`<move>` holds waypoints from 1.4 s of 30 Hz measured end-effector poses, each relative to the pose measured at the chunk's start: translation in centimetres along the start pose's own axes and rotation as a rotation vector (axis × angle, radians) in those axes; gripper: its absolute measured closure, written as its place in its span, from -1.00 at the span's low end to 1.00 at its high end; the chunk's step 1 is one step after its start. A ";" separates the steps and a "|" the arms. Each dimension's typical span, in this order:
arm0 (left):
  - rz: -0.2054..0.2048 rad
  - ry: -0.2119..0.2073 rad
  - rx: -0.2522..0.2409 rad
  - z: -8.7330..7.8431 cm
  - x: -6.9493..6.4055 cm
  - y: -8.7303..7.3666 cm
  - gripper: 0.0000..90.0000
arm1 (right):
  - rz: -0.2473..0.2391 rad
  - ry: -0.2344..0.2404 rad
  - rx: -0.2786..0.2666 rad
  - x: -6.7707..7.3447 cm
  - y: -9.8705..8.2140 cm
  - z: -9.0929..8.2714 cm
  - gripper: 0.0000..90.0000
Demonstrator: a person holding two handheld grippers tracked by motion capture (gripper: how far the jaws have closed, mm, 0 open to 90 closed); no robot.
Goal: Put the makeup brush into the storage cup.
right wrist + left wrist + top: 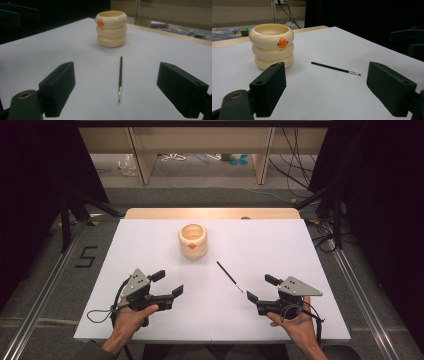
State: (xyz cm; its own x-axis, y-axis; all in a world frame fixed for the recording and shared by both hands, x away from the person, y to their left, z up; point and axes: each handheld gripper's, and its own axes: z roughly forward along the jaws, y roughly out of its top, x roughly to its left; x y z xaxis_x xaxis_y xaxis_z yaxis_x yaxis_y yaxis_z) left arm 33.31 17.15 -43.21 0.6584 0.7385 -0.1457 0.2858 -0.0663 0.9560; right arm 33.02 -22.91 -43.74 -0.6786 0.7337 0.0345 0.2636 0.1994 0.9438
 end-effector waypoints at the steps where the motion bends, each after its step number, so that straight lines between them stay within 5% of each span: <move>1: 0.001 0.000 0.001 0.0 0.0 0.0 -0.66 | 0.004 -0.003 0.006 0.0 0.0 0.0 -0.64; 6: -0.015 -0.001 0.005 0.1 -0.1 0.0 -0.66 | 0.006 0.015 0.017 -0.2 0.2 0.6 -0.64; 20: 0.000 -0.005 0.012 0.1 -0.1 -0.1 -0.66 | -0.084 0.020 0.231 -1.6 2.5 4.0 -0.59; 42: 0.004 -0.010 0.013 0.2 -0.1 -0.1 -0.66 | -0.107 0.037 0.458 -3.0 4.8 8.9 -0.45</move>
State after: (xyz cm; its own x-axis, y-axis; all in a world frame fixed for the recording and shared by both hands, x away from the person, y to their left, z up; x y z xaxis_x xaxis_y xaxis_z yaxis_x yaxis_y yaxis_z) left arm 33.36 16.93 -43.32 0.6665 0.7314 -0.1442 0.2918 -0.0779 0.9533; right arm 42.42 -18.36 -42.24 -0.7402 0.6715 -0.0351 0.4608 0.5445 0.7008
